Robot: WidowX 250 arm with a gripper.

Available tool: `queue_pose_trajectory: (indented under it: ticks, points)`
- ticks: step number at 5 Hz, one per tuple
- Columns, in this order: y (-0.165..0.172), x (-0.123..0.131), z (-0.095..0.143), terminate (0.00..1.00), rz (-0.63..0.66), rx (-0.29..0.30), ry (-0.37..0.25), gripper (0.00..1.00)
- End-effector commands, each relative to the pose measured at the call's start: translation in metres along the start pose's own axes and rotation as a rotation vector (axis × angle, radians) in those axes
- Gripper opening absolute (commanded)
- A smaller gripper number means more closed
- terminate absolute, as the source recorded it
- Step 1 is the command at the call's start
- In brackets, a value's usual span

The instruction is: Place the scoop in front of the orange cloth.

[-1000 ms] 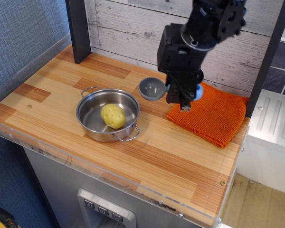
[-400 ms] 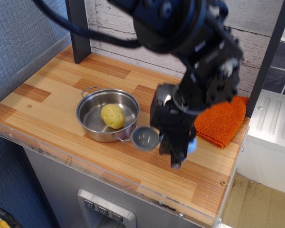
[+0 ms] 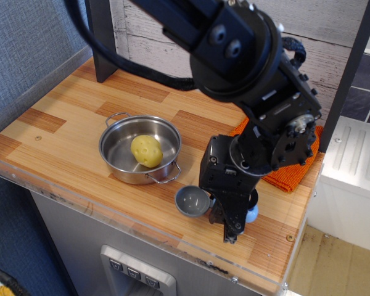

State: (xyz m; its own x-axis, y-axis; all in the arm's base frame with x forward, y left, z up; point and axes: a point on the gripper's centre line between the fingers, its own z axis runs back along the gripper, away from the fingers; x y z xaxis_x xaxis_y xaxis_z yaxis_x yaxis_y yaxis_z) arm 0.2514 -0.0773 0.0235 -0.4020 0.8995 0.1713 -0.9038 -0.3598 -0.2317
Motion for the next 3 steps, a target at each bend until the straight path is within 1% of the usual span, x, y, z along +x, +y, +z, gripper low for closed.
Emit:
queue_pose_trajectory:
  ticks: [1,2,3]
  points:
    - [-0.0005,-0.0026,-0.0018,0.0,0.007,0.013,0.002,0.0]
    - [-0.0016,0.0026,0.0014,0.0,0.102,0.053,-0.058,1.0]
    - [-0.0024,0.0047,0.0003,0.0,0.105,0.059,-0.065,1.0]
